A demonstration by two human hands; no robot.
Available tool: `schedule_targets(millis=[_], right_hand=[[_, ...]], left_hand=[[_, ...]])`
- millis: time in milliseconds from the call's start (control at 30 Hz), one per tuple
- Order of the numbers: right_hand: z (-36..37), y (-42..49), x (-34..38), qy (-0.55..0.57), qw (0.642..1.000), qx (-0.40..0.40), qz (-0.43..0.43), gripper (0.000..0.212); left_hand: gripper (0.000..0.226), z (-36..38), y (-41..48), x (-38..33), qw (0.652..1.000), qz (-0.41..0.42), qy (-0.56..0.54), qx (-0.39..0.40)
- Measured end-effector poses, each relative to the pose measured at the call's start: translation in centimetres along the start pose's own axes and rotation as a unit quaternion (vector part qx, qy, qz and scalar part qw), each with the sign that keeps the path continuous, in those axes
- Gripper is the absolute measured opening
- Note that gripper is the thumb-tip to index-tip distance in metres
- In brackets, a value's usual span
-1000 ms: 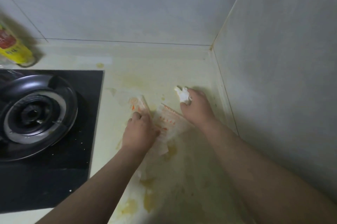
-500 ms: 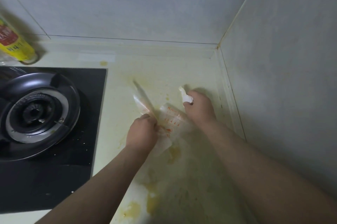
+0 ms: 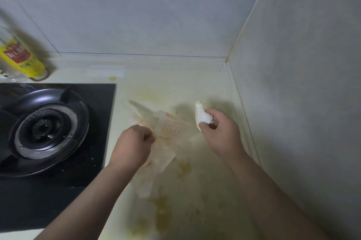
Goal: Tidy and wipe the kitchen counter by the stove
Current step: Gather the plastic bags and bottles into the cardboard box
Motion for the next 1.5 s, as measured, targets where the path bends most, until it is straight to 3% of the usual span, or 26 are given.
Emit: schedule_targets(millis=[333, 533, 667, 800, 1100, 1500], right_hand=[[0.8, -3.9, 2.6, 0.007, 0.999, 0.035, -0.02, 0.01], [3.8, -7.3, 5.6, 0.025, 0.995, 0.091, -0.042, 0.016], [7.0, -9.9, 9.2, 0.034, 0.991, 0.115, -0.055, 0.032], [10.8, -12.9, 13.6, 0.033, 0.983, 0.16, -0.087, 0.029], [19.0, -26.1, 24.8, 0.05, 0.941, 0.28, -0.182, 0.026], [27.2, -47.0, 33.6, 0.048, 0.873, 0.402, -0.271, 0.025]], left_hand=[[0.021, -6.3, -6.5, 2.6, 0.993, -0.061, -0.052, -0.088], [0.022, -9.5, -11.0, 6.1, 0.984, -0.095, -0.072, -0.133], [0.024, -12.3, -14.8, 10.1, 0.969, -0.145, -0.102, -0.173], [0.025, -15.5, -19.7, 14.4, 0.945, -0.186, -0.14, -0.23], [0.025, -22.6, -34.5, 23.5, 0.898, -0.259, -0.151, -0.321], [0.023, -28.0, -56.0, 33.2, 0.845, -0.305, -0.164, -0.407]])
Point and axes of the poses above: each hand's wrist, its own y-axis towards the middle knuckle, its own z-axis out of the palm, x = y × z, the point moved 10 cm from there along y, towards the middle knuckle, and after that the axes turned 5 degrees about -y, right-handed, at the moved point
